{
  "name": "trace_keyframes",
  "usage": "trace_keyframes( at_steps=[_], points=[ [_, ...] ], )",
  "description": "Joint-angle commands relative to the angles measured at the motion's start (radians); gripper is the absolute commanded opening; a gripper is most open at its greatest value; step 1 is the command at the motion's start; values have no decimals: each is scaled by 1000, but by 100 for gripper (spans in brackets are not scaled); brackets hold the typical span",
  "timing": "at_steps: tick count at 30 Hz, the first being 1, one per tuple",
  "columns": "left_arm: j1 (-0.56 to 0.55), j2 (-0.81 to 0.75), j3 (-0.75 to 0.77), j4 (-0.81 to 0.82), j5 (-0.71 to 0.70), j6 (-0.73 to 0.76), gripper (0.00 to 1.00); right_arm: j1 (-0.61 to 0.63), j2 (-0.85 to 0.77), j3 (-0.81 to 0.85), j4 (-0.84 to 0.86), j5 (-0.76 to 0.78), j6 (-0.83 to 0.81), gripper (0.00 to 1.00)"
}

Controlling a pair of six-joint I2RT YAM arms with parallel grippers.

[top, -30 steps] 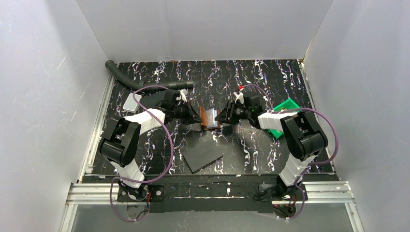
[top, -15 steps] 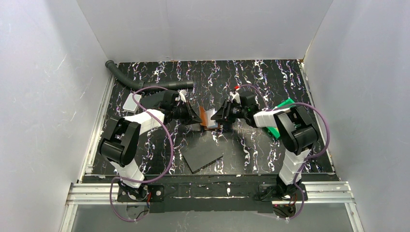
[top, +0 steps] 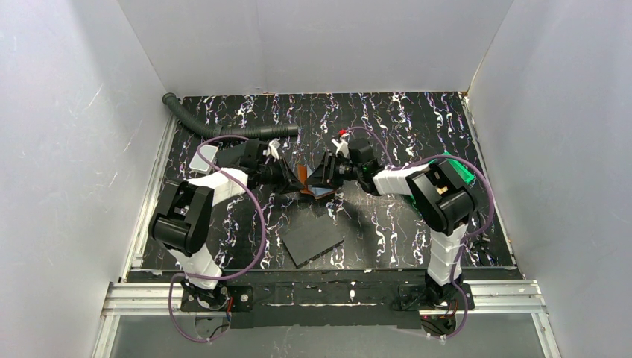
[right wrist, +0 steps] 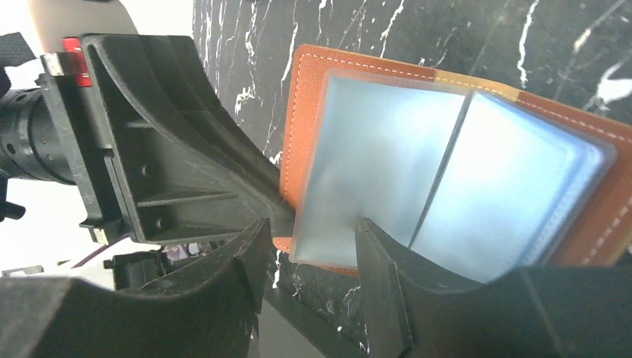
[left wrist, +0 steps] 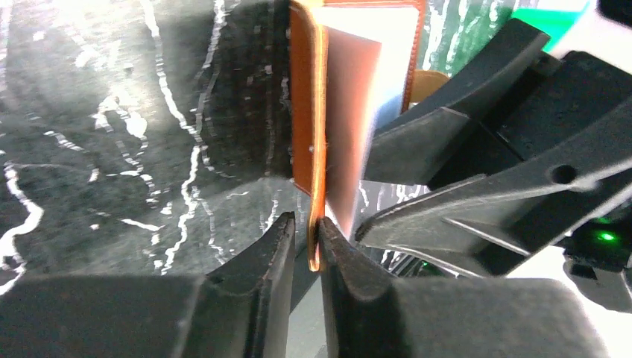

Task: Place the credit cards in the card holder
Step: Open the card holder at the center of the board.

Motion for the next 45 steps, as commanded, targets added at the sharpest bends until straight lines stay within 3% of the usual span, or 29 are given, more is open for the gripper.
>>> trace_keyframes(
  at_steps=[1, 9, 15, 18, 21, 24, 28, 33, 39, 43, 45],
  points=[
    [22, -28, -37, -96, 0, 55, 25, 18, 57, 42, 26, 18, -22, 54],
    [36, -40, -28, -85, 40, 60, 59, 19, 89, 21, 36, 33, -42, 52],
    [40, -114, -65, -61, 6, 58, 64, 33, 88, 53, -6, 32, -84, 49],
    [45, -160, -74, -69, -42, 65, 75, 44, 76, 67, -27, 26, -117, 52],
    [46, -114, -18, -118, -41, 77, 78, 52, 71, 77, -49, 26, -135, 59],
    [46, -26, 29, -133, -35, 63, 78, 56, 61, 72, -34, 17, -135, 62],
    [44, 43, 77, -165, -65, 65, 71, 63, 57, 85, -71, 10, -167, 63],
    [43, 84, 135, -296, -167, 122, 50, 56, 34, 87, -141, 39, -215, 65],
    [43, 76, 130, -370, -239, 189, 38, 26, -12, 69, -163, 28, -220, 69],
    [43, 79, 117, -343, -212, 187, 39, 11, -29, 67, -141, 6, -218, 83],
    [43, 67, 106, -321, -194, 183, 41, 11, -19, 74, -108, -26, -216, 84]
  ],
)
